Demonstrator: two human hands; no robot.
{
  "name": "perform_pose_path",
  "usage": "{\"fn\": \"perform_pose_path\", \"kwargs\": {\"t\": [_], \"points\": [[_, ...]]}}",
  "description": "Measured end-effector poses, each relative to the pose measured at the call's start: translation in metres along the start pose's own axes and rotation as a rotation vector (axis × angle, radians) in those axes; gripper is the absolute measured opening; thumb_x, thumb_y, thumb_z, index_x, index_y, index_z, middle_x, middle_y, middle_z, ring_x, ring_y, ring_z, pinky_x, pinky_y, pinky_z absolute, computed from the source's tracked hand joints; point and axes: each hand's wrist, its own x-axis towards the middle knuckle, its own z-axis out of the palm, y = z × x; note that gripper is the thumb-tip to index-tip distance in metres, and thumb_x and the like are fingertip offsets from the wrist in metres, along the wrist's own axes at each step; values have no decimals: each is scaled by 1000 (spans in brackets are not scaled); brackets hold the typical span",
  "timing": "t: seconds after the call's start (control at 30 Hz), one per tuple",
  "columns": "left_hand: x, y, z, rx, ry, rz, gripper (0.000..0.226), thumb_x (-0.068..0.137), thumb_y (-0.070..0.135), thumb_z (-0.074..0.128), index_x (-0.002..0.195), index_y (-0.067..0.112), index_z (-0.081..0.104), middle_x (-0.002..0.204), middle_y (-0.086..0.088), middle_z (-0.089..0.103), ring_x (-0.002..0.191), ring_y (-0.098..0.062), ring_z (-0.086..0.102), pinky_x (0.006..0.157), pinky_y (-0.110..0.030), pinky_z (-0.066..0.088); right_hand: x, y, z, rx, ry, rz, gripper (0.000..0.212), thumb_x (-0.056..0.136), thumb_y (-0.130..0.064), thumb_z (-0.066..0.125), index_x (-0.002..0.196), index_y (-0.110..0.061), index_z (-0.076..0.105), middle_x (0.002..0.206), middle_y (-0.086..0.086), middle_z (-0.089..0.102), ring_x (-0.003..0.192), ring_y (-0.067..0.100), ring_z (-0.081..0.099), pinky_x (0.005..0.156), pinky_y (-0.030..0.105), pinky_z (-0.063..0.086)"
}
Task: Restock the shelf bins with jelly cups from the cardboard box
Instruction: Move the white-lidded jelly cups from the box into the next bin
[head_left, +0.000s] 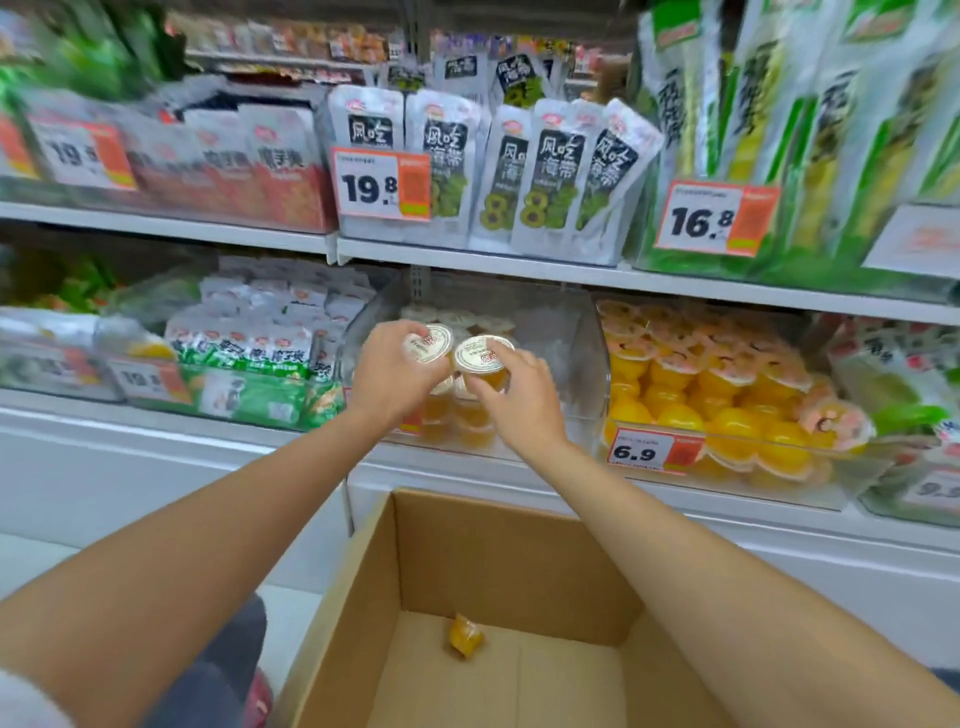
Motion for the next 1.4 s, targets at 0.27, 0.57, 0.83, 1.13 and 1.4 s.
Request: {"fn": "perform_pose_path", "kwargs": {"t": [0.27, 0.57, 0.83, 1.13, 1.4], "points": [[109, -49, 57, 22, -46, -103, 37, 70, 39, 75, 101, 19, 66, 89, -2, 70, 82, -23, 67, 73, -38, 58, 125, 37, 67, 43, -61, 77, 42, 88, -29, 64, 129, -24, 59, 121, 4, 67, 115, 24, 59, 97, 32, 47], [172, -93, 90, 553, -95, 161, 50, 87, 41, 62, 135, 37, 49, 152, 0, 36, 142, -25, 27, 115, -45, 28, 179, 64, 100, -63, -4, 16, 42, 87, -29, 65, 127, -19, 61, 134, 5, 55, 123, 22, 50, 104, 34, 43], [167, -89, 83, 584, -243, 129, 62, 96, 18, 45, 153, 21, 20, 161, -4, 14, 149, -22, 7, 121, -42, 14, 184, 65, 102, -353, -163, -137, 50, 100, -25, 40, 149, -17, 30, 158, 2, 25, 145, 24, 20, 117, 39, 14], [164, -76, 83, 546, -280, 52, 70, 97, 24, 48, 155, 25, 9, 163, -1, -2, 149, -21, -5, 119, -42, 2, 186, 64, 103, -436, -224, -134, 59, 99, -25, 42, 152, -15, 20, 161, 3, 12, 149, 25, 9, 118, 43, 11], [101, -67, 54, 461, -113, 104, 41, 89, 24, 58, 127, 10, 50, 123, -16, 57, 113, -36, 54, 90, -44, 48, 132, 34, 67, -369, -222, -173, 57, 95, -18, 44, 150, -21, 29, 159, 4, 23, 146, 24, 17, 120, 41, 13]]}}
